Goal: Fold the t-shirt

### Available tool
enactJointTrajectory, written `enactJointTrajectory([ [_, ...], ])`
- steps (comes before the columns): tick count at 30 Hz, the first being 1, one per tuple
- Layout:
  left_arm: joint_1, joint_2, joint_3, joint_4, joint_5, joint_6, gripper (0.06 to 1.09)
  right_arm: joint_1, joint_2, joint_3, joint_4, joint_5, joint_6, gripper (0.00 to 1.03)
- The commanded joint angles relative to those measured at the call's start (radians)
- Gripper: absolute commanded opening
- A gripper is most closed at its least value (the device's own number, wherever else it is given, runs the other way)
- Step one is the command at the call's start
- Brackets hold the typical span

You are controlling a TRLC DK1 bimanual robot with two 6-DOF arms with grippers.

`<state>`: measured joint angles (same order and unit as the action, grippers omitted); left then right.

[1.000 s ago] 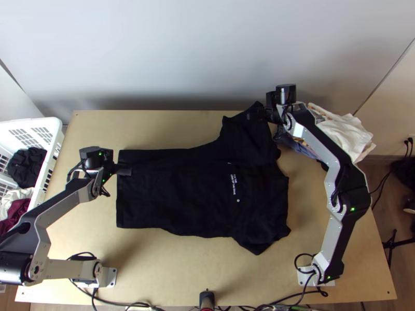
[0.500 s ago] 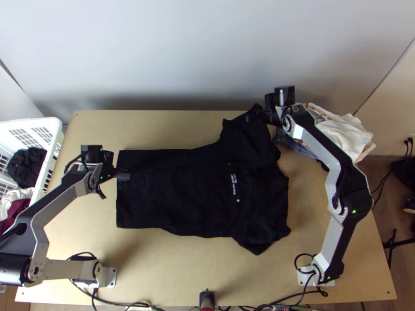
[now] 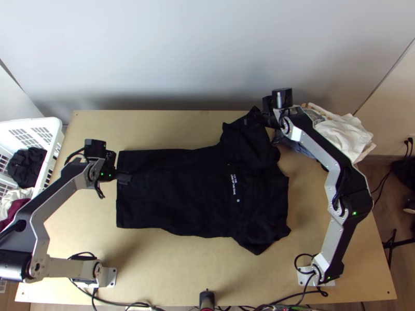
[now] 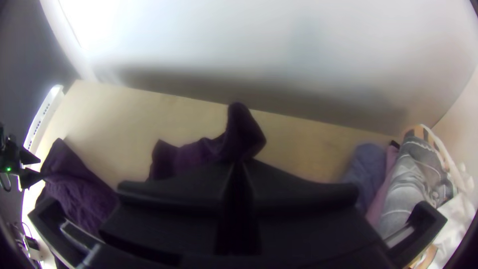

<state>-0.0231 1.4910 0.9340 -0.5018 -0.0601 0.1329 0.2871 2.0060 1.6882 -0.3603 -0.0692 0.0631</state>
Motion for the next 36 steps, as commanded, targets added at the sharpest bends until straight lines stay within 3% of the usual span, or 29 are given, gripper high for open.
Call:
enactJointTrajectory([
  [1, -0.008, 0.038, 0.054, -0.081, 0.008, -0.026, 1.02, 0.0, -0.001, -0.005, 0.0, 0.0, 0.0, 0.03],
  [6, -0.034, 0.037, 0.083, -0.092, 0.034, -0.044, 1.02, 0.004, -0.001, -0.015, 0.0, 0.0, 0.001, 0.03],
  [11, -0.054, 0.081, 0.092, -0.093, 0.066, -0.044, 0.83, 0.007, -0.001, -0.009, 0.001, 0.0, 0.001, 0.03],
  [15, -0.054, 0.11, 0.095, -0.098, 0.066, -0.044, 0.81, 0.003, -0.006, -0.01, 0.0, 0.002, 0.0, 0.03],
  [21, -0.054, 0.11, 0.104, -0.095, 0.068, -0.039, 0.42, -0.008, -0.018, -0.019, 0.0, 0.002, 0.0, 0.03],
  [24, -0.049, 0.091, 0.114, -0.064, 0.068, -0.042, 0.09, -0.008, -0.019, -0.013, 0.0, 0.002, -0.002, 0.03],
  [36, -0.009, 0.127, 0.319, -0.041, 0.068, -0.013, 0.09, -0.009, -0.023, 0.038, -0.003, 0.002, 0.0, 0.03],
])
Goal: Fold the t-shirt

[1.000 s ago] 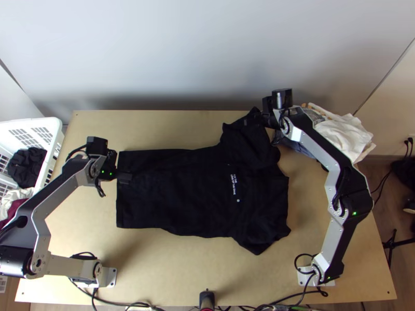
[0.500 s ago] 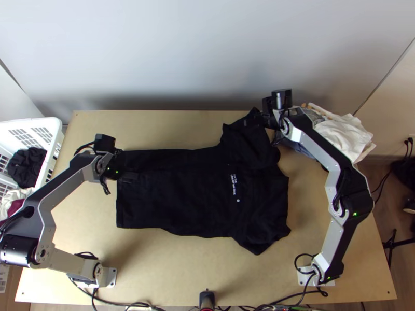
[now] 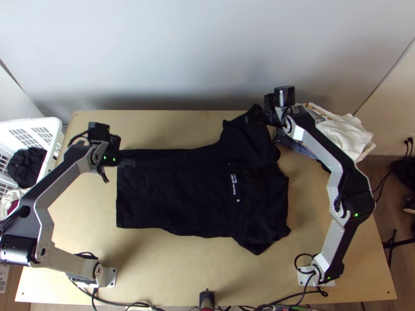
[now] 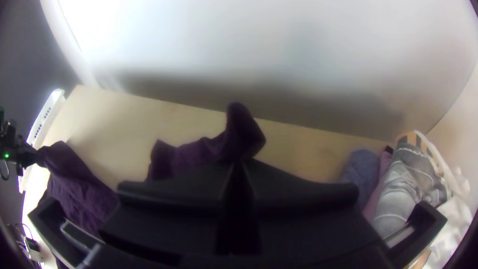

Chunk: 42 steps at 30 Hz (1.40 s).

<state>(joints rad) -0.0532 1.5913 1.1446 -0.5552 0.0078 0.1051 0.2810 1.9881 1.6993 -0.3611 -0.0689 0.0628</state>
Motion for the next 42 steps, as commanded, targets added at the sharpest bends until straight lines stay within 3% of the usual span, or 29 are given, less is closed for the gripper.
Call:
enactJointTrajectory([
  [1, 0.026, 0.036, 0.126, 0.023, 0.0, 0.019, 0.09, -0.003, -0.005, 0.036, -0.004, 0.001, 0.0, 0.03],
  [31, 0.099, 0.383, 0.658, 0.054, -0.052, 0.081, 0.09, -0.029, 0.121, 0.384, -0.056, 0.012, -0.001, 0.03],
  [42, 0.087, 0.326, 0.601, 0.008, -0.06, 0.085, 0.09, -0.062, 0.038, 0.332, -0.061, 0.011, 0.008, 0.03],
])
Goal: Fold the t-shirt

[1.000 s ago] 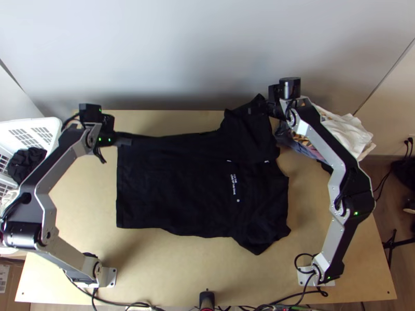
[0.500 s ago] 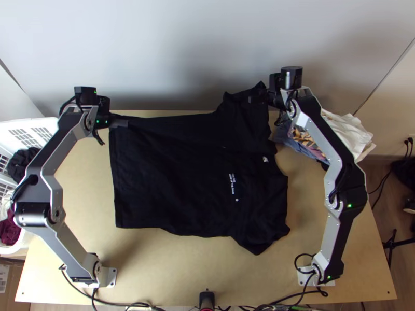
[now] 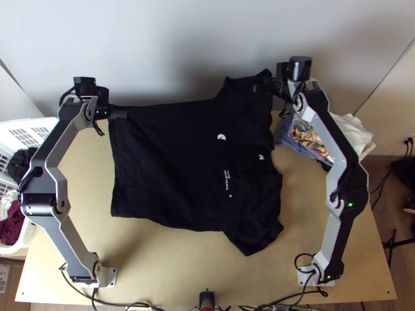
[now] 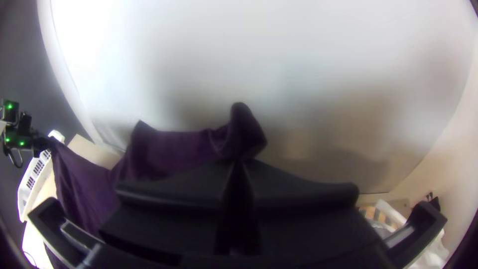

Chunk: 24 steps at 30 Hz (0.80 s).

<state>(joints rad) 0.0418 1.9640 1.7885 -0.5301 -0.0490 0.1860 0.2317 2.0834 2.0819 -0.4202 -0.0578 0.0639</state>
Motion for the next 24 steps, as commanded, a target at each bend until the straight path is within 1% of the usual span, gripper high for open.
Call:
enactJointTrajectory([
  [1, -0.008, -0.062, -0.058, -0.015, -0.003, 0.007, 0.09, -0.012, -0.072, -0.075, -0.002, 0.0, 0.005, 0.03],
  [5, 0.001, -0.12, -0.123, 0.002, 0.005, 0.023, 0.09, -0.012, -0.132, -0.175, -0.002, -0.004, 0.005, 0.03],
  [9, 0.004, -0.208, -0.244, 0.064, 0.057, 0.052, 0.09, -0.005, -0.189, -0.286, 0.001, -0.01, 0.005, 0.03],
  [11, 0.0, -0.248, -0.31, 0.101, 0.067, 0.07, 0.09, 0.0, -0.21, -0.335, 0.008, -0.014, 0.005, 0.03],
  [18, -0.002, -0.353, -0.457, 0.2, 0.077, 0.066, 0.09, -0.003, -0.281, -0.439, 0.064, -0.016, 0.004, 0.03],
  [21, 0.003, -0.396, -0.498, 0.243, 0.077, 0.063, 0.09, -0.005, -0.322, -0.502, 0.126, -0.014, -0.032, 0.03],
  [24, 0.003, -0.432, -0.535, 0.266, 0.077, 0.061, 0.09, -0.008, -0.341, -0.542, 0.152, -0.014, -0.033, 0.03],
])
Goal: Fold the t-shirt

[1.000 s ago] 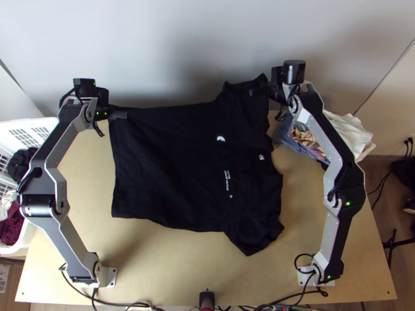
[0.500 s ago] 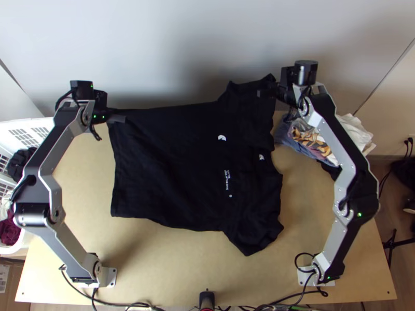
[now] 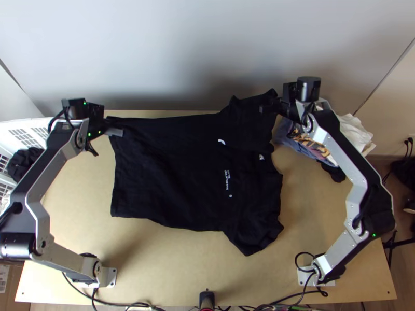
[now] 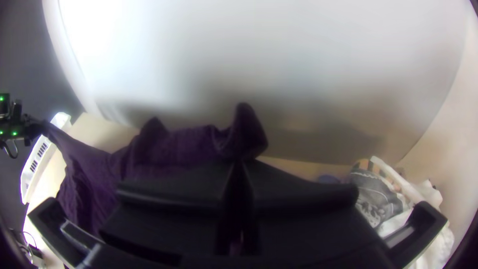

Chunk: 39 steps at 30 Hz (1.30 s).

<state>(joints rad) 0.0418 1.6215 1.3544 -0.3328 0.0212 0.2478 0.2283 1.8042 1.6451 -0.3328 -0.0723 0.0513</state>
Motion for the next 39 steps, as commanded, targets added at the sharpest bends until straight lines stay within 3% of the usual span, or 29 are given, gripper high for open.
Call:
enactJointTrajectory([
  [1, 0.003, -0.1, -0.115, 0.069, 0.006, -0.001, 0.09, -0.006, -0.068, -0.116, 0.064, 0.0, -0.021, 0.03],
  [30, -0.005, -0.213, -0.379, 0.124, 0.006, 0.021, 0.09, -0.004, -0.181, -0.377, 0.092, 0.0, -0.008, 0.03],
  [39, 0.001, -0.109, -0.233, 0.155, 0.005, 0.004, 0.09, -0.009, 0.035, -0.057, 0.117, 0.008, -0.044, 0.03],
])
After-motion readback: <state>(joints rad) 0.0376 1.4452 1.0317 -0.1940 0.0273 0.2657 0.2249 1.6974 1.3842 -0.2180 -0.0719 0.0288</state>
